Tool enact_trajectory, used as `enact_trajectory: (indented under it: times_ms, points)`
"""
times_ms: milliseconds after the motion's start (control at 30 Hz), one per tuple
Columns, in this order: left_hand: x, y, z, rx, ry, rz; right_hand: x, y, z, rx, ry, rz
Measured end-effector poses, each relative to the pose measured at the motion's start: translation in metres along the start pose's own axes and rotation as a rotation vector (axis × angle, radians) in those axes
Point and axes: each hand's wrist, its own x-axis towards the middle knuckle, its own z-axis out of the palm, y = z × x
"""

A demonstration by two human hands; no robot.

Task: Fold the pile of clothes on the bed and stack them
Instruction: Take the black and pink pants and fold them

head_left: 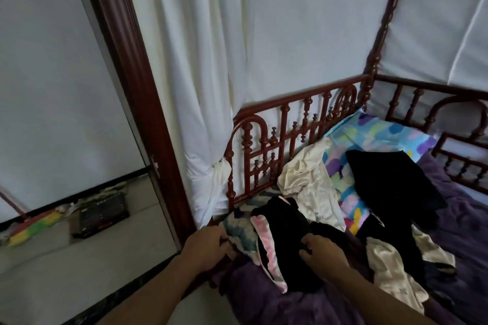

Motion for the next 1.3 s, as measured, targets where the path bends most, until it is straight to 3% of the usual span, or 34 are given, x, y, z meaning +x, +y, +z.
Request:
enact_trajectory:
  times_ms: [200,467,633,767,867,967,1133,1300]
  points:
    - [0.083,-0.031,0.01,-0.06,-0.1,0.065,0.054,-0.014,0.028,0.007,-0.032,0.088]
    - [0.159,-0.068,0.071,-0.065,-0.307,0.007,0.152,0.001,0.117,0.044,-0.284,0.19]
    - [0.205,-0.098,0.105,-0.044,-0.462,-0.036,0.186,-0.01,0.188,0.203,-0.446,0.391]
    - [0.232,-0.098,0.126,-0.063,-0.553,-0.007,0.186,-0.002,0.214,0.251,-0.477,0.53]
    - [0.25,-0.087,0.134,-0.065,-0.615,0.047,0.179,0.007,0.207,0.347,-0.412,0.606]
    - [0.272,-0.067,0.136,-0.055,-0.627,0.118,0.176,0.012,0.175,0.544,-0.217,0.686]
    - [0.307,-0.024,0.137,0.03,-0.546,0.416,0.158,-0.002,0.077,0.981,0.089,0.575]
    - [0.303,0.029,0.147,0.128,-0.53,0.633,0.108,-0.039,-0.017,1.309,0.345,0.65]
